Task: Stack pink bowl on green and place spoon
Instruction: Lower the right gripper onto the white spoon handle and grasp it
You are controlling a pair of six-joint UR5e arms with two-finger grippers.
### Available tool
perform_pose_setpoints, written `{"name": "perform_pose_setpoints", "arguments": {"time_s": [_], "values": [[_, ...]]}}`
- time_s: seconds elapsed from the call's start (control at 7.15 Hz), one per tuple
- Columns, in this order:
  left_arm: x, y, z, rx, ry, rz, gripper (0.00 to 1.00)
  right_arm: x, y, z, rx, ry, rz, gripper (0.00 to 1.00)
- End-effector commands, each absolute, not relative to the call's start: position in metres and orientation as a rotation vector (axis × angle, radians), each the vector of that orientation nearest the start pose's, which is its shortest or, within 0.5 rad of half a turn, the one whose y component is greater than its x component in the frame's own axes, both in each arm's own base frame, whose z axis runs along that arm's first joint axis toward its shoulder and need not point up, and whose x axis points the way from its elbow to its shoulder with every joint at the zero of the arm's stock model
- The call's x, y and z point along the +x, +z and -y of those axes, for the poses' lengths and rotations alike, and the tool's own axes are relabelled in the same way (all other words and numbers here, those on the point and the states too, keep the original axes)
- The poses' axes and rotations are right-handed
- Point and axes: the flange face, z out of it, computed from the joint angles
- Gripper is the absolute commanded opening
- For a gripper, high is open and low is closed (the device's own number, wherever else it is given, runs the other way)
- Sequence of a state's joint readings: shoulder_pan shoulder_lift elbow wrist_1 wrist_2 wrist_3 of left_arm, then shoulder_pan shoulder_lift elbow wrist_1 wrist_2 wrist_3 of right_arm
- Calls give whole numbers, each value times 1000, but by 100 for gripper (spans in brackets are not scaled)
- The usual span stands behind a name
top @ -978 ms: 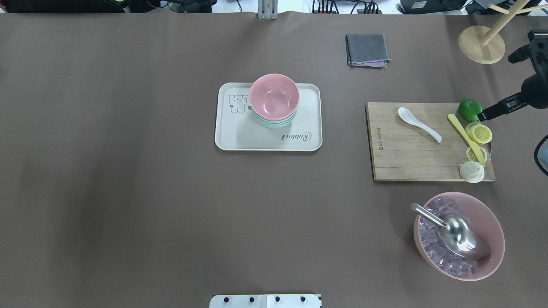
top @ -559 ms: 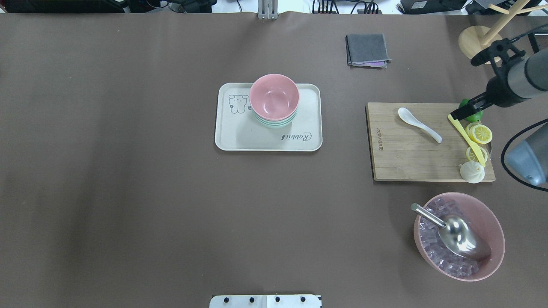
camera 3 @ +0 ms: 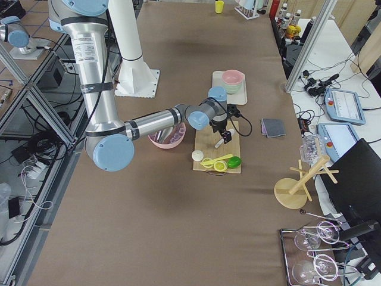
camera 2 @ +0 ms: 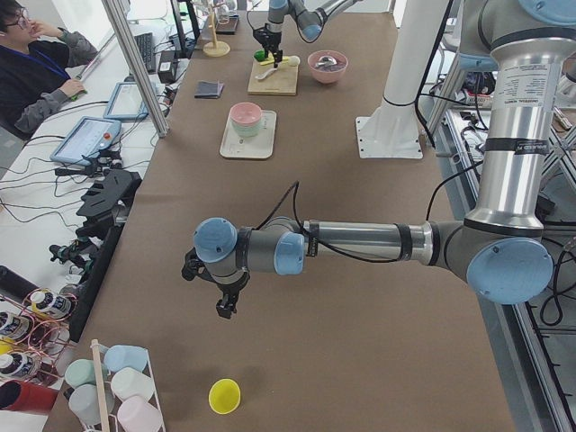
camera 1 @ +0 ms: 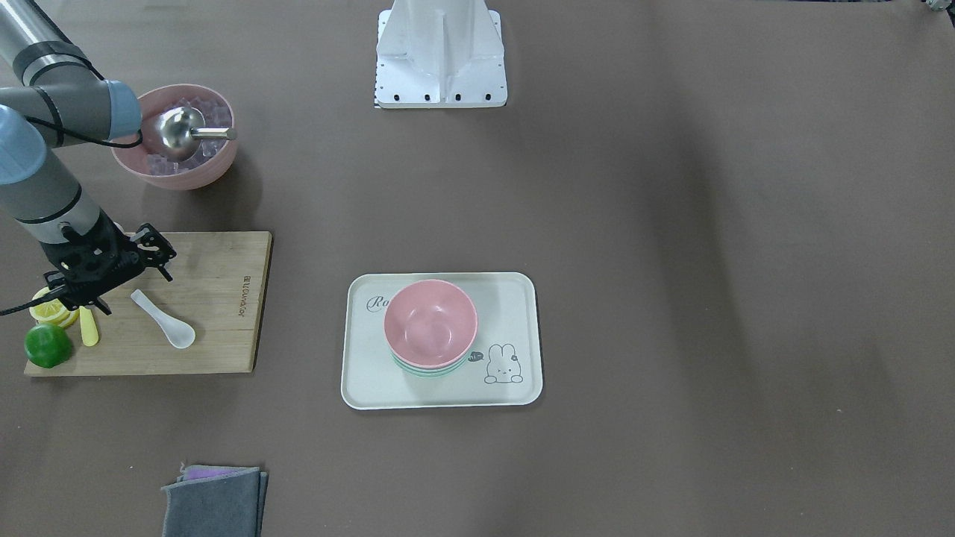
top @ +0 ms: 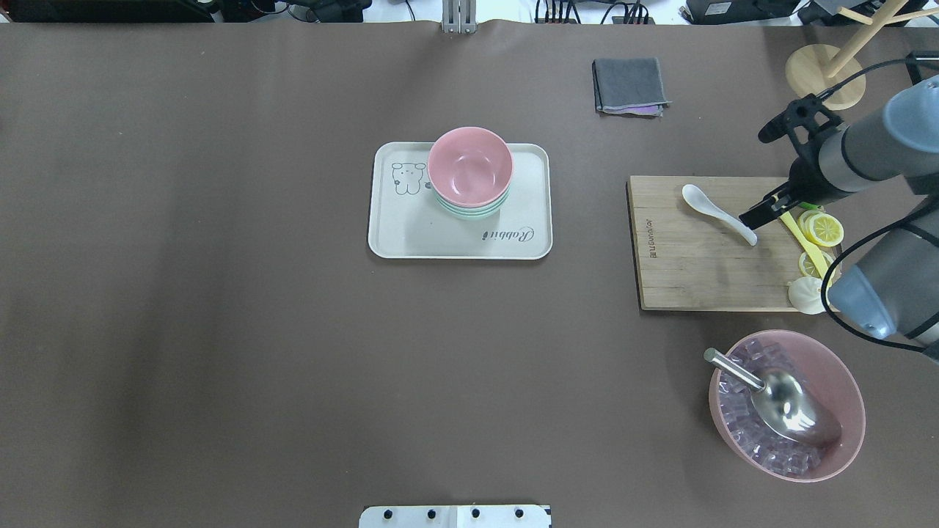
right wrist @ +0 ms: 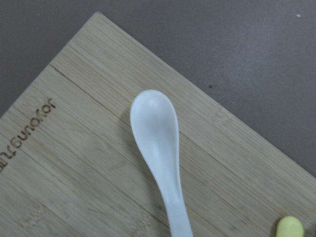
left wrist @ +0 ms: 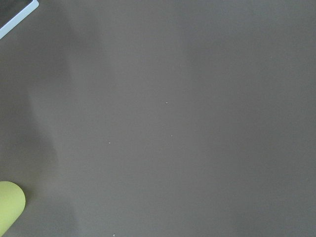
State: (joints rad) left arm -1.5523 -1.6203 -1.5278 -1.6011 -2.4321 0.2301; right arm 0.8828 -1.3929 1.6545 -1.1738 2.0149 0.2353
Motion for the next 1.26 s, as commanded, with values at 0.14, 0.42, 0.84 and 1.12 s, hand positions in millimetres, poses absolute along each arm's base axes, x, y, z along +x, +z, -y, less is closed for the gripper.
{"name": "perform_pose_setpoints", "arguments": {"time_s": [0.14, 0.42, 0.84, 1.12], "values": [[-48, 646, 513, 126, 248, -854, 98, -319, 501, 522, 437, -623, 686, 87], [-48, 645, 513, 128, 249, -856, 98, -319, 508, 524, 451, -625, 701, 76], [-48, 647, 510, 122, 247, -856, 98, -305, 506, 527, 437, -616, 739, 63], [-48, 648, 510, 122, 247, -856, 98, -304, 509, 526, 433, -616, 737, 59]]}}
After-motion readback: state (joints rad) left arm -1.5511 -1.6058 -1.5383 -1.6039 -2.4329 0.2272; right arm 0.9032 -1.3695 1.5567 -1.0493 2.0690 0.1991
